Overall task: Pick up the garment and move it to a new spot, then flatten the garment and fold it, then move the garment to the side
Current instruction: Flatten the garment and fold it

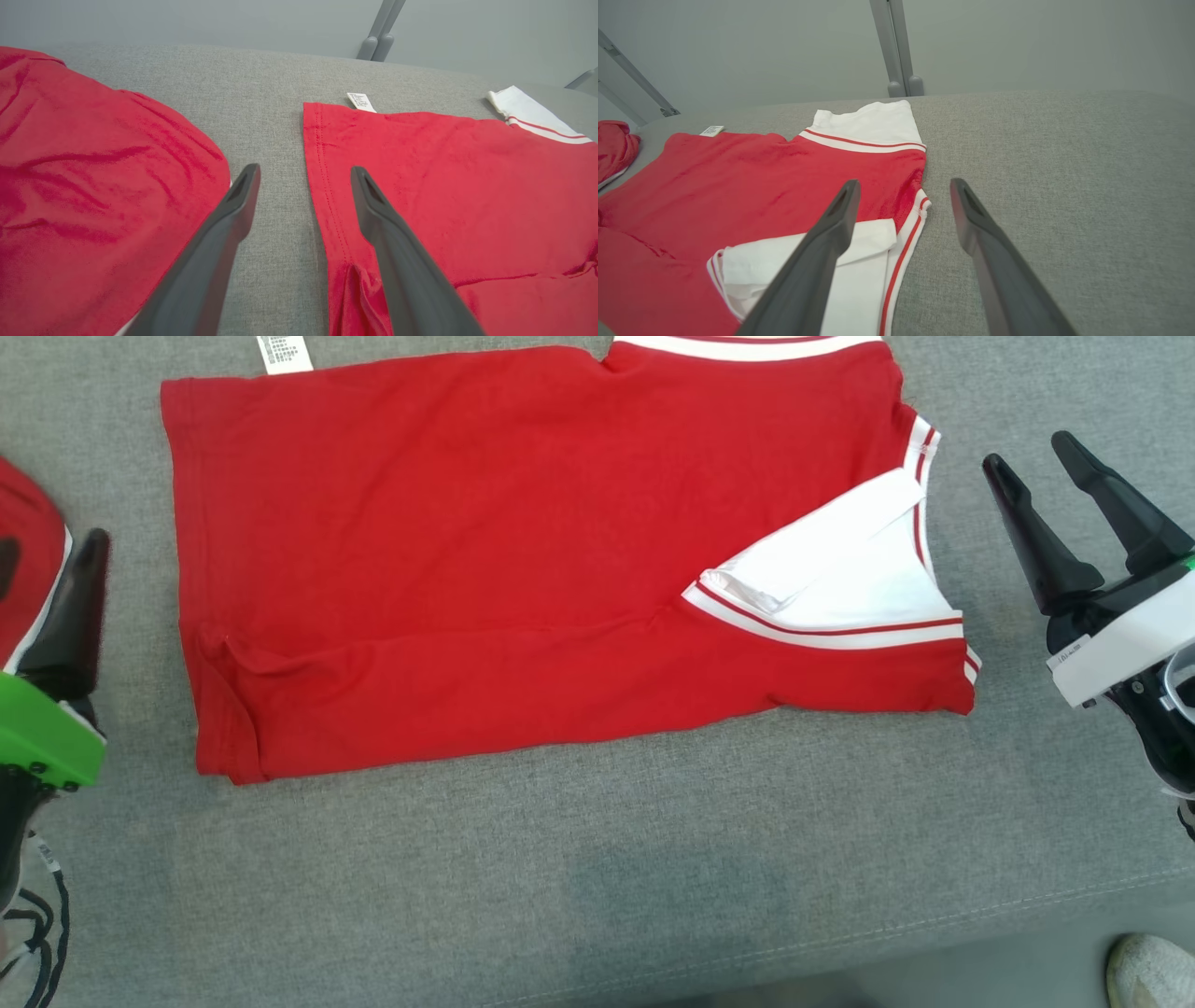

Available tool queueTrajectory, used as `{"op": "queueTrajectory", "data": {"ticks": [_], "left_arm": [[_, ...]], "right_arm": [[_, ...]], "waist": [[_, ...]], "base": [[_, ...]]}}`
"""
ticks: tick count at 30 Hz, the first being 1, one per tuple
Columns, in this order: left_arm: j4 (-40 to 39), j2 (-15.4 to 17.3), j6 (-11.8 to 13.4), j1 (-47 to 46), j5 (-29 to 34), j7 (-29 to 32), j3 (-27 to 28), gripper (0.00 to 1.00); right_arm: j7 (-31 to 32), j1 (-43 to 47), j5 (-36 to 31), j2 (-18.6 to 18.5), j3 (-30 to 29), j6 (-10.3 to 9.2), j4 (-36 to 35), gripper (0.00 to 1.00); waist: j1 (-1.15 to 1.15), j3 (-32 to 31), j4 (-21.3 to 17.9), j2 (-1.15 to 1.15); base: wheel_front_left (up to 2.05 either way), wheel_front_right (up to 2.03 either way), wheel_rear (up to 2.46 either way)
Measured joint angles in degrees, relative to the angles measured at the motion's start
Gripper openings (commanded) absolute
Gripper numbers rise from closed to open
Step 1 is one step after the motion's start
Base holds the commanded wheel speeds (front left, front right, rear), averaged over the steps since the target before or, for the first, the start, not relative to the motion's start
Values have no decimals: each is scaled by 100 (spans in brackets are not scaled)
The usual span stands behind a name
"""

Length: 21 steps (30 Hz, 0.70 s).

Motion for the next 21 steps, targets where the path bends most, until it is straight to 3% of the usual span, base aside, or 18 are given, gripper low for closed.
{"op": "queueTrajectory", "data": {"ticks": [3, 14, 21], "left_arm": [[-29, -96, 2, 229, -71, -142, 170, 100], [24, -888, 19, 1245, -579, -336, -74, 100], [43, -987, -20, 1441, -627, -385, -304, 100]], "right_arm": [[-83, 134, -100, -31, 11, -75, 64, 100], [-199, 1115, -112, 13, 142, -214, 330, 100], [-223, 1343, -105, 108, 308, -290, 437, 100]], "waist": [[0, -86, -13, 0], [0, -316, 81, 0], [-1, -396, 150, 0]], "base": [[0, 0, 0], [0, 0, 0], [0, 0, 0]]}}
